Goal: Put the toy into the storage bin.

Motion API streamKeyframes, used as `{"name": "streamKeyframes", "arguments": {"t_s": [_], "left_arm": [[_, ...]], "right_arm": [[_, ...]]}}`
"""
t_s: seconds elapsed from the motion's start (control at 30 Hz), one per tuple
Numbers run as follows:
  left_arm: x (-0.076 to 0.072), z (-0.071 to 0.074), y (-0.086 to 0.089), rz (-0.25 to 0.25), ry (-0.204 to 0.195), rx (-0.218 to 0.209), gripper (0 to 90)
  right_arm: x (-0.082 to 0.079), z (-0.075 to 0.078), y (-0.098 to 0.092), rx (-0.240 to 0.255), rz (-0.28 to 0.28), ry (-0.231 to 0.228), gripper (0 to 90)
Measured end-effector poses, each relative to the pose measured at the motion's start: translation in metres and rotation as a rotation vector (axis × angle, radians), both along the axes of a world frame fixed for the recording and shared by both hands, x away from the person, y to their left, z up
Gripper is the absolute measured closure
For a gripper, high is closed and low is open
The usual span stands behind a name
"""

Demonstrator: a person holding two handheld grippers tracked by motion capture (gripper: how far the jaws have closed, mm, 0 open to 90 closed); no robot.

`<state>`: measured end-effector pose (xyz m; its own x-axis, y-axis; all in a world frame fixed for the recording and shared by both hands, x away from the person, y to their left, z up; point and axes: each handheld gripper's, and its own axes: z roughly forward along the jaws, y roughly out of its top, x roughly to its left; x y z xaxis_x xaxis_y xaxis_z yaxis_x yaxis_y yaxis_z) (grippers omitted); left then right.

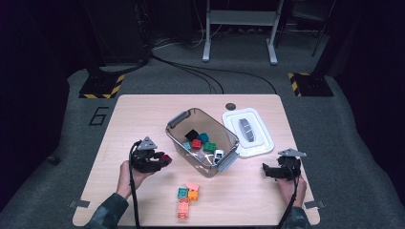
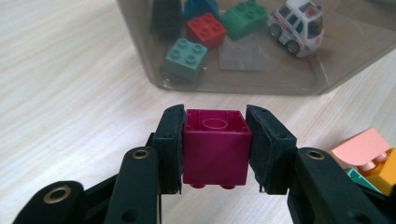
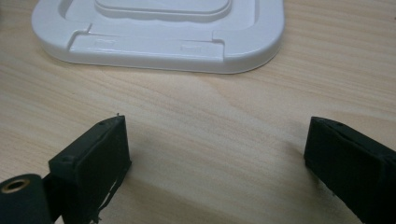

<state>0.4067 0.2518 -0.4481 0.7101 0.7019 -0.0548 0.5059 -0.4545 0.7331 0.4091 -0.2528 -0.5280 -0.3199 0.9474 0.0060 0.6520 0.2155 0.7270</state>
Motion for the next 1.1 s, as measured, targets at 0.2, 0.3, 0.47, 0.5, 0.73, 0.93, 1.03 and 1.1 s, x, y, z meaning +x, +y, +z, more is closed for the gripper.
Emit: {"name": "streamKeyframes", "arguments": {"t_s": [0.2,0.3,0.47,0.5,0.73,0.93,1.03,1.1], "left_arm": [[0.005,0.018,0.004,0.01,-0.026,0.006,59.0],[0.007,0.025,0.005,0.011,-0.038,0.01,59.1],[0.011,0.037,0.005,0.016,-0.052,0.012,59.1],[0.011,0.039,0.005,0.016,-0.058,0.012,59.1],[0.015,0.054,0.003,0.014,-0.082,0.013,59.1],[0.02,0.07,-0.001,0.011,-0.102,0.016,59.1],[0.024,0.076,-0.002,0.007,-0.111,0.019,59.1],[0.026,0.08,-0.004,0.007,-0.113,0.021,59.1]], "right_arm": [[0.0,0.0,0.0,0.0,0.0,0.0,5.9],[0.0,0.0,0.0,0.0,0.0,0.0,5.9],[0.0,0.0,0.0,0.0,0.0,0.0,5.9],[0.0,0.0,0.0,0.0,0.0,0.0,5.9],[0.0,0.0,0.0,-0.001,0.001,-0.001,5.9],[0.0,0.0,0.0,0.0,0.001,0.0,5.9],[0.0,0.0,0.0,-0.001,0.001,-0.001,5.9],[0.0,0.0,0.0,0.0,0.001,0.0,5.9]]}}
